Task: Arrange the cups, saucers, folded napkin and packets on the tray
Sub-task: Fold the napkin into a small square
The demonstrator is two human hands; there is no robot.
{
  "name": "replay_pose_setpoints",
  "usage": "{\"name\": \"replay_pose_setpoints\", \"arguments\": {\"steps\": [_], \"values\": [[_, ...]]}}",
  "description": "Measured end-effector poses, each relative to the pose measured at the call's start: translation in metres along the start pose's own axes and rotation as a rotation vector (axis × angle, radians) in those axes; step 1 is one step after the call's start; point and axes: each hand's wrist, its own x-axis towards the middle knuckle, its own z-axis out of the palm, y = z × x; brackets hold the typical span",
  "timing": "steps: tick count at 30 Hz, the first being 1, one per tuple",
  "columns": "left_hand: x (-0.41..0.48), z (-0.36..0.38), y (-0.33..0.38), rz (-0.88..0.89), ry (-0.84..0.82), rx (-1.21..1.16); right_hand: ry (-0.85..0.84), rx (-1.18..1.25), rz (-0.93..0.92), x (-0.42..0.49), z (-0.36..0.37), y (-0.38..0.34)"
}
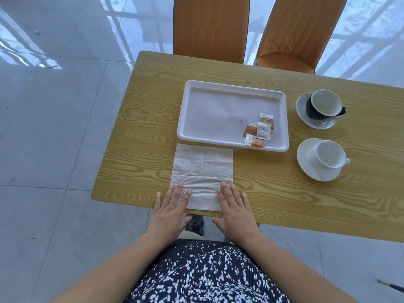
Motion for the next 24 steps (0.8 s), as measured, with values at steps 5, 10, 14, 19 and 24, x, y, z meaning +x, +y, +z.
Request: {"name": "replay_pose_setpoints", "arguments": {"steps": [5, 10, 14, 19, 24], "values": [[0.001, -0.005, -0.001, -0.005, -0.015, -0.031, 0.011, -0.022, -0.032, -0.004, -0.005, 0.006], [-0.003, -0.013, -0.012, 0.009, 0.077, -0.114, 0.076, 0.036, -0.011, -0.009, -0.005, 0.009], [-0.002, -0.016, -0.024, 0.041, 0.178, -0.185, 0.168, 0.03, -0.054, -0.014, -0.006, 0.007], [-0.005, -0.017, -0.028, 0.144, 0.259, -0.209, 0.36, 0.09, -0.135, -0.022, -0.008, 0.007], [-0.009, -0.023, -0.025, 0.178, 0.338, -0.307, 0.445, 0.3, -0.151, -0.02, -0.017, 0.01]]}}
